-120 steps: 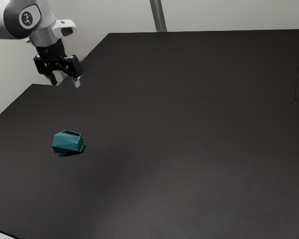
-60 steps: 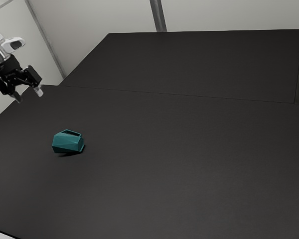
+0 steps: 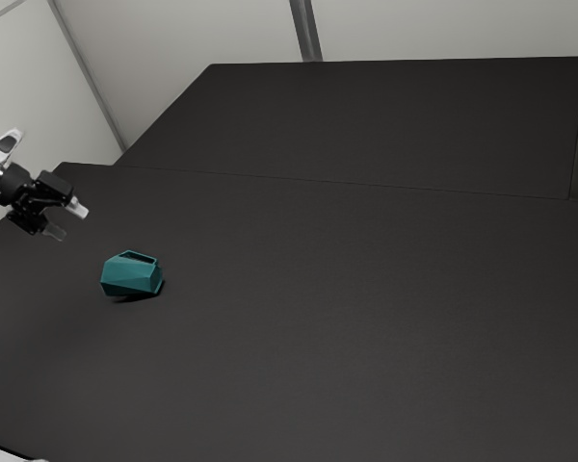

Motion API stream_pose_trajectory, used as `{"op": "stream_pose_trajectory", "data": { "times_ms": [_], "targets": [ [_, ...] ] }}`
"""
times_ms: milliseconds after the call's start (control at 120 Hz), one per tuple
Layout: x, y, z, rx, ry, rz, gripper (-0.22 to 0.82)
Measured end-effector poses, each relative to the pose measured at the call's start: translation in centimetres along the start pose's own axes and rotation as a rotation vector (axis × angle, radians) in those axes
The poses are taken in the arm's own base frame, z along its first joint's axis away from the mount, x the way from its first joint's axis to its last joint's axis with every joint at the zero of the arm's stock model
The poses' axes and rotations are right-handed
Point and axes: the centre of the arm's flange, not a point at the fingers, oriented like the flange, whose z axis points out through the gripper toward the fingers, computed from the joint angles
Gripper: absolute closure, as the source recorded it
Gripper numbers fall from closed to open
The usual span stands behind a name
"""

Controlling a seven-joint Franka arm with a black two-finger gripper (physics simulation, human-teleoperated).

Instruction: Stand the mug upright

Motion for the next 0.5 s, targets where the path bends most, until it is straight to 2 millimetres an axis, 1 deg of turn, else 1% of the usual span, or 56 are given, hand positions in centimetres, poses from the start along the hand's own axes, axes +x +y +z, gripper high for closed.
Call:
{"op": "stream_pose_trajectory", "data": {
  "times_ms": [58,192,300,400,500],
  "targets": [
    [0.0,-1.5,0.8,-0.029,0.004,0.01,0.02],
    [0.0,-5.2,1.9,-0.088,0.033,0.022,0.02],
    [0.1,-7.7,3.0,-0.127,0.047,0.041,0.02],
    [0.1,-9.5,4.2,-0.159,0.053,0.061,0.02],
    [0.2,-10.6,5.4,-0.181,0.056,0.087,0.02]
  ]
}}
